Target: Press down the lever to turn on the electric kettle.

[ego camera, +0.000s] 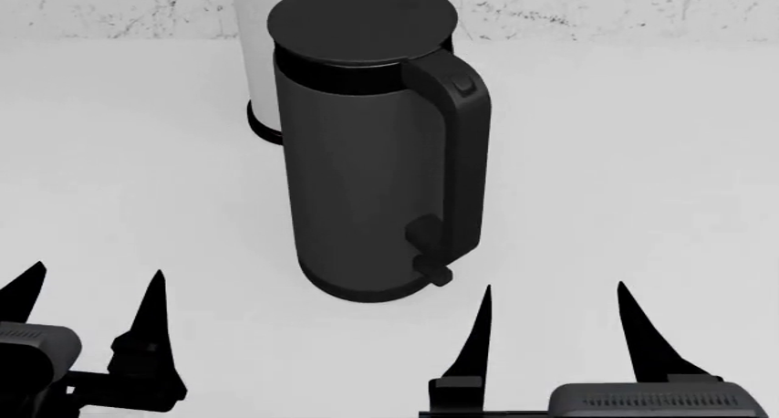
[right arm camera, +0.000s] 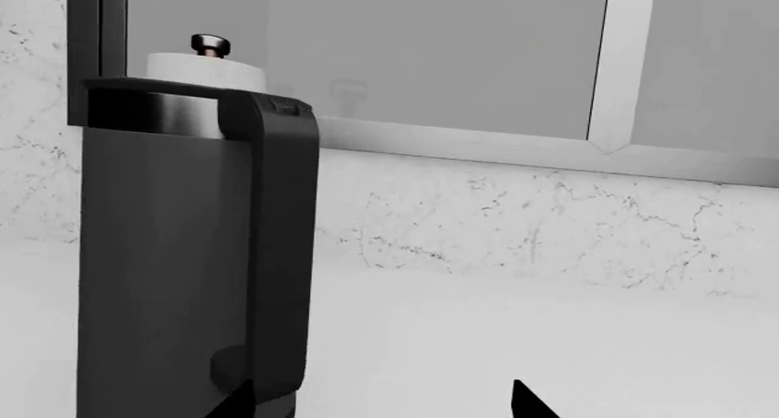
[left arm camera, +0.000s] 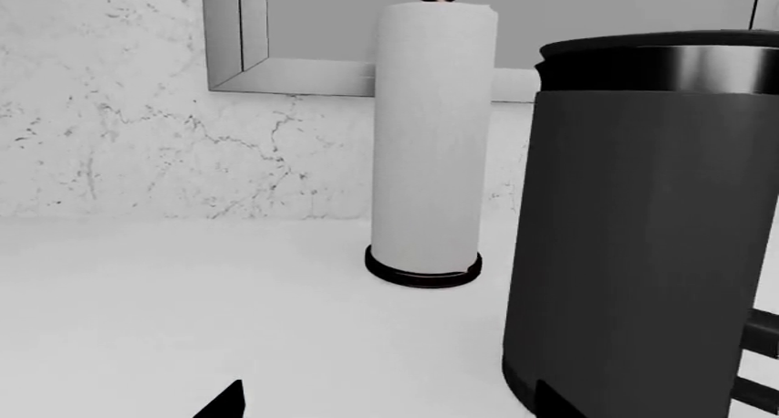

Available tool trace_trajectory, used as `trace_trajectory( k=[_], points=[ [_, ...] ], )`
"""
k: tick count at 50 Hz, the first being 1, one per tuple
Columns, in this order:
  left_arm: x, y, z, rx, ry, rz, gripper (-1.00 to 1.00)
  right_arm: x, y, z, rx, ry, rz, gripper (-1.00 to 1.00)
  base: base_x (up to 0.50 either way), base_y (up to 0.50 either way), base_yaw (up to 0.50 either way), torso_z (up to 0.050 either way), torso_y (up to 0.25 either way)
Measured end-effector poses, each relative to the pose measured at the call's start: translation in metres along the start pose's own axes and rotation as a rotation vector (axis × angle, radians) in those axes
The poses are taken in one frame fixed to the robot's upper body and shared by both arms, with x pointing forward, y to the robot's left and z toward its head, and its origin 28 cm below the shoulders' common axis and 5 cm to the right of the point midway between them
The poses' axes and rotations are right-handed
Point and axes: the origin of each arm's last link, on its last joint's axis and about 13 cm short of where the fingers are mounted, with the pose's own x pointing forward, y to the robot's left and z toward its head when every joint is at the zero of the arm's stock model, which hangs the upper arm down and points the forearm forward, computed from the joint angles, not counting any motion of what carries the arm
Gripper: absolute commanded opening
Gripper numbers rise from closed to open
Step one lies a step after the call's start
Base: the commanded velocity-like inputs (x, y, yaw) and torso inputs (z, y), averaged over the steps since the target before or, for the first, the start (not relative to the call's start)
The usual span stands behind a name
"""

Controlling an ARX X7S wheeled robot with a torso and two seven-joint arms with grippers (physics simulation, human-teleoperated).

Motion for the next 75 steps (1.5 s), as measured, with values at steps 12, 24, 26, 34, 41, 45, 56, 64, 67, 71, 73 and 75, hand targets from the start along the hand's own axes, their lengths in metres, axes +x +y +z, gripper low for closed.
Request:
trace_trajectory(
  k=[12,24,26,34,41,45,56,64,67,71,73,75],
  points=[
    [0.000,0.001,0.004,-0.002,-0.012,0.003,1.00,0.000,-0.002,0.001,0.000,0.004,-0.005,1.00,0.11,0.00,0.00,0.000,0.000],
    [0.000,0.003,0.005,-0.001,-0.019,0.010,1.00,-0.001,-0.006,-0.004,0.041,0.054,0.047,-1.00,0.00,0.00,0.00,0.000,0.000],
    [0.000,0.003,0.005,-0.001,-0.020,0.011,1.00,0.001,-0.007,-0.008,0.055,0.075,0.068,-1.00,0.00,0.00,0.00,0.000,0.000],
    [0.001,0.004,0.005,0.003,-0.026,0.023,1.00,0.014,-0.006,-0.021,0.070,0.151,0.147,-1.00,0.00,0.00,0.00,0.000,0.000],
    [0.002,0.006,0.003,0.007,-0.029,0.036,1.00,0.031,-0.004,-0.031,0.091,0.217,0.224,-1.00,0.00,0.00,0.00,0.000,0.000],
    [0.003,0.007,0.003,0.007,-0.030,0.040,1.00,0.040,-0.003,-0.035,0.112,0.247,0.264,-1.00,0.00,0.00,0.00,0.000,0.000],
    [0.006,0.009,0.002,0.010,-0.031,0.053,1.00,0.056,0.000,-0.040,0.152,0.281,0.328,-1.00,0.00,0.00,0.00,0.000,0.000],
    [0.006,0.009,0.001,0.014,-0.035,0.062,1.00,0.060,0.002,-0.041,0.169,0.284,0.347,-1.00,0.00,0.00,0.00,0.000,0.000],
    [0.007,0.010,0.001,0.015,-0.035,0.065,1.00,0.062,0.002,-0.041,0.174,0.284,0.350,-1.00,0.00,0.00,0.00,0.000,0.000],
    [0.007,0.010,0.000,0.015,-0.036,0.068,1.00,0.064,0.003,-0.042,0.179,0.284,0.353,-1.00,0.00,0.00,0.00,0.000,0.000],
    [0.007,0.010,0.000,0.016,-0.036,0.069,1.00,0.065,0.003,-0.042,0.182,0.284,0.354,-1.00,0.00,0.00,0.00,0.000,0.000],
    [0.007,0.011,0.000,0.016,-0.037,0.071,1.00,0.066,0.003,-0.043,0.185,0.287,0.354,-1.00,0.00,0.00,0.00,0.000,0.000]
  ],
)
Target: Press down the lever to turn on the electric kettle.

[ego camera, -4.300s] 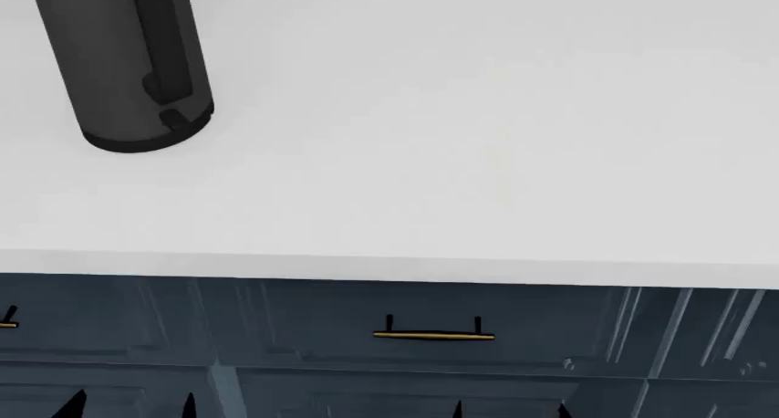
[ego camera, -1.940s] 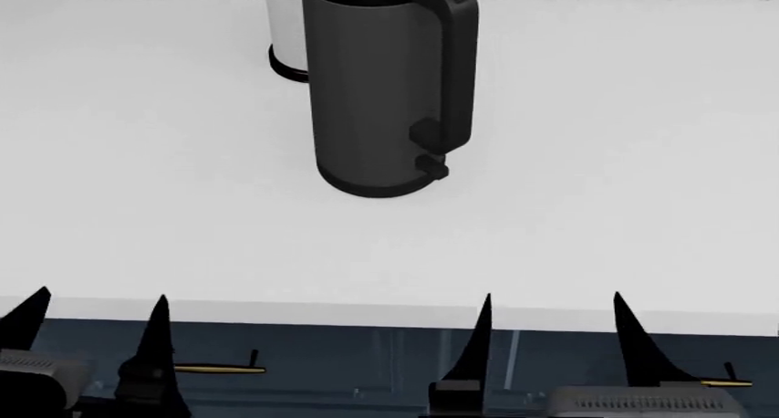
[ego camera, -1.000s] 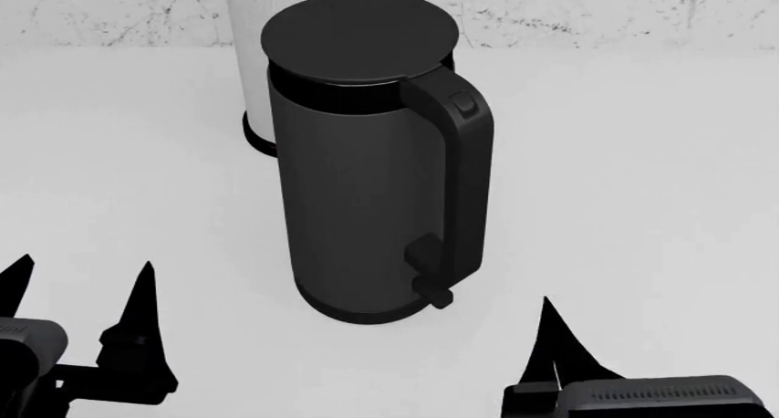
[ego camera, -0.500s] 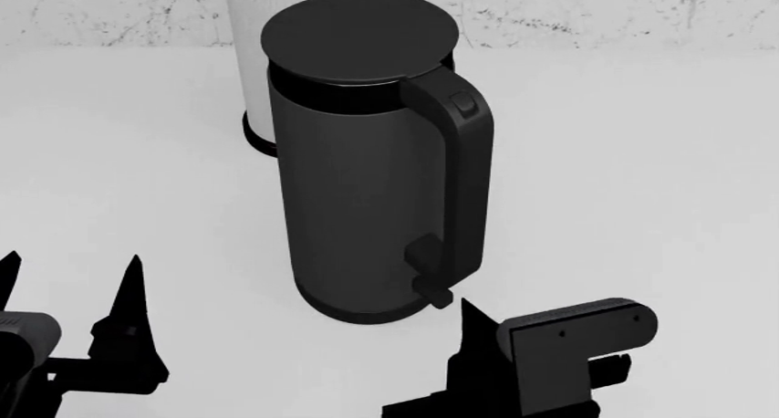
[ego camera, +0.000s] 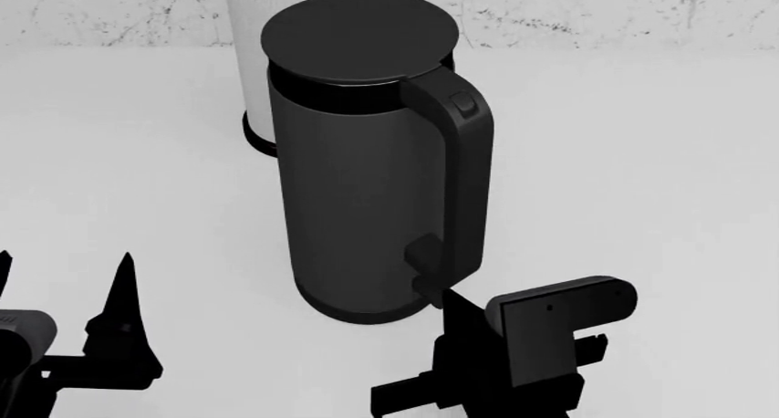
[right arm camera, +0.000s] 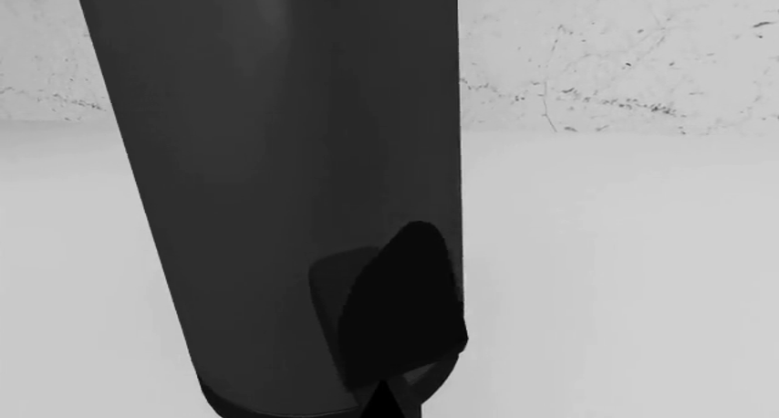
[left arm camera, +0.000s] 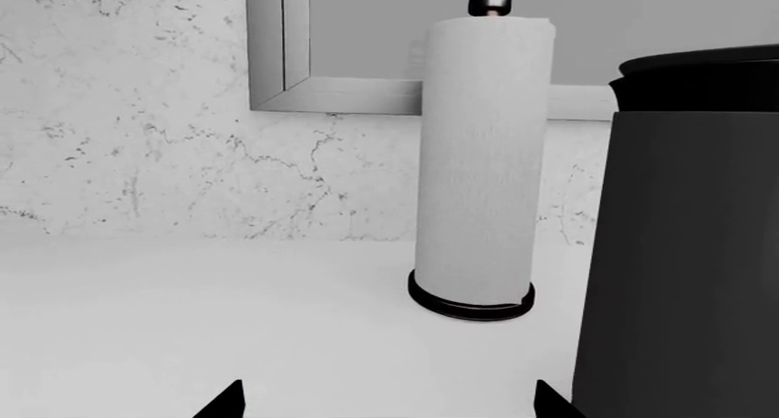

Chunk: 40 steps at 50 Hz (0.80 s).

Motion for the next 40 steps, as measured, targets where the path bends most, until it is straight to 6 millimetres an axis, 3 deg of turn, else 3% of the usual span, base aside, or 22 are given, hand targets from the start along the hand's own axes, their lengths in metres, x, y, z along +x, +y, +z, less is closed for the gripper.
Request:
trace_trajectory(
  k=[26,40],
  points=[
    [-0.001,0.004,0.003,-0.017,-0.016,0.028,1.00,0.024,-0.010,0.000,0.068,0.033,0.028,-1.00,0.00,0.00,0.00,0.000,0.000],
    [-0.001,0.004,0.002,-0.016,-0.017,0.030,1.00,0.022,-0.008,-0.005,0.072,0.012,0.018,-1.00,0.00,0.00,0.00,0.000,0.000]
  ],
)
